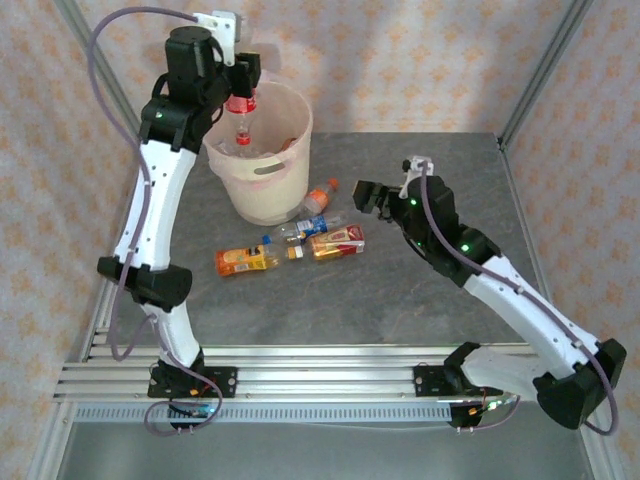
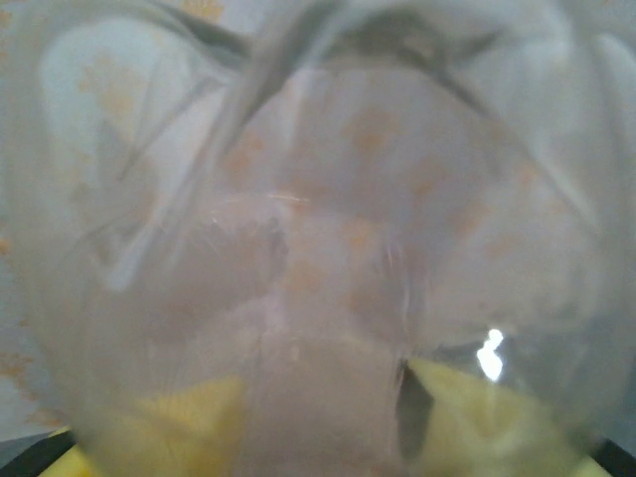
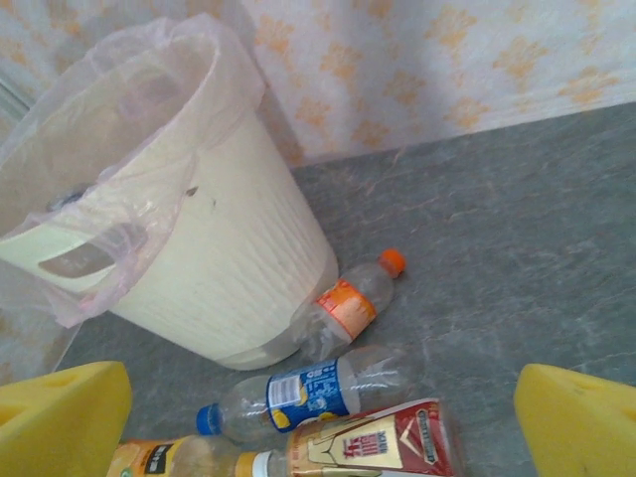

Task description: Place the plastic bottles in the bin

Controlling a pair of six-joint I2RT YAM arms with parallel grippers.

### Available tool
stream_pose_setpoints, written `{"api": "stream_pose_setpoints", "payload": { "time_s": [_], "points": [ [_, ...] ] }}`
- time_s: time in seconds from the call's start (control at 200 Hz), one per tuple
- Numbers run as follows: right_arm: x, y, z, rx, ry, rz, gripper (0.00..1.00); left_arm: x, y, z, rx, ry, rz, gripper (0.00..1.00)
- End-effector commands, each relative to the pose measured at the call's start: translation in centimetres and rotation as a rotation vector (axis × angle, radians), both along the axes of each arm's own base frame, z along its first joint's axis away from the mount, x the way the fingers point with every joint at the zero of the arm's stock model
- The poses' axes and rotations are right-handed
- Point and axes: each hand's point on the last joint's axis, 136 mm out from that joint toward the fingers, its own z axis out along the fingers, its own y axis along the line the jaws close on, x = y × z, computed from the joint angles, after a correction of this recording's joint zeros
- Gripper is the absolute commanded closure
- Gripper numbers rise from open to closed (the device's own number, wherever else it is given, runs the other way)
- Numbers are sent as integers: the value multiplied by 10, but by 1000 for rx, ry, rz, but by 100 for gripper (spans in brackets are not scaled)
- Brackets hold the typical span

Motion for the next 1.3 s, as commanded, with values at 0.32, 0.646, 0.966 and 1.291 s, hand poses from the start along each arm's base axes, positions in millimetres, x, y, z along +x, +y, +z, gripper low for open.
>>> {"api": "stream_pose_setpoints", "payload": {
  "time_s": [0.32,0.646,0.966,1.291],
  "points": [
    [-12,-39,24,-24,-165,-118,1,44,39,-66,279,148,136,61],
    [-20,-52,41,35,-241,-153,1,65,38,-123,377,270,117,53],
    [-21,-63,47,44,-244,-187,1,67,36,-139,377,311,105,19],
    [-15,-79,42,167,-193,-236,1,57,27,-124,310,291,60,0]
  ]
}}
